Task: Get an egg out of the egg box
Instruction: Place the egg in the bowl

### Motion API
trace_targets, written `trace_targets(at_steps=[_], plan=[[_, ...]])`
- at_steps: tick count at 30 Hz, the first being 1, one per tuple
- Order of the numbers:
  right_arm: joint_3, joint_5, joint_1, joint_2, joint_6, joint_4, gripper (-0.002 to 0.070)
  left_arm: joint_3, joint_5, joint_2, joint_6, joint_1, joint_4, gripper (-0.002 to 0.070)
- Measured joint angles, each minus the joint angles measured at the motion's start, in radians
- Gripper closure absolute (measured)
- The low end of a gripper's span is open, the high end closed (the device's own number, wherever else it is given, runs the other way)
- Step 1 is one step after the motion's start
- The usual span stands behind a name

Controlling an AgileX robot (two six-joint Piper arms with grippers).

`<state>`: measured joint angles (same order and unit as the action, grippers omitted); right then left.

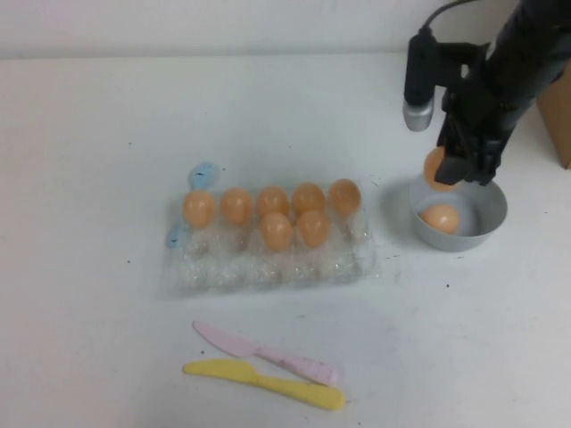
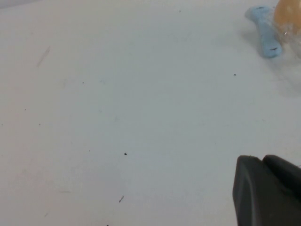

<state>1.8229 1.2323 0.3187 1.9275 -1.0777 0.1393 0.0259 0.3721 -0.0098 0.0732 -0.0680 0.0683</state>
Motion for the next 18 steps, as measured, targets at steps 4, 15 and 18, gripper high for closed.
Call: trace_targets(at_steps=[4, 15, 18], plan=[[-0.057, 0.0, -0.054, 0.002, 0.02, -0.004, 0.0344, 0.0, 0.0, 0.0, 0.0, 0.0, 0.0, 0.0679], [-0.161, -0.102, -0.106, 0.058, 0.058, 0.0, 0.0344, 0.0, 0.0, 0.0, 0.0, 0.0, 0.0, 0.068], [-0.163, -0.127, -0.106, 0.074, 0.058, 0.007, 0.0297, 0.0, 0.0, 0.0, 0.0, 0.0, 0.0, 0.0679]])
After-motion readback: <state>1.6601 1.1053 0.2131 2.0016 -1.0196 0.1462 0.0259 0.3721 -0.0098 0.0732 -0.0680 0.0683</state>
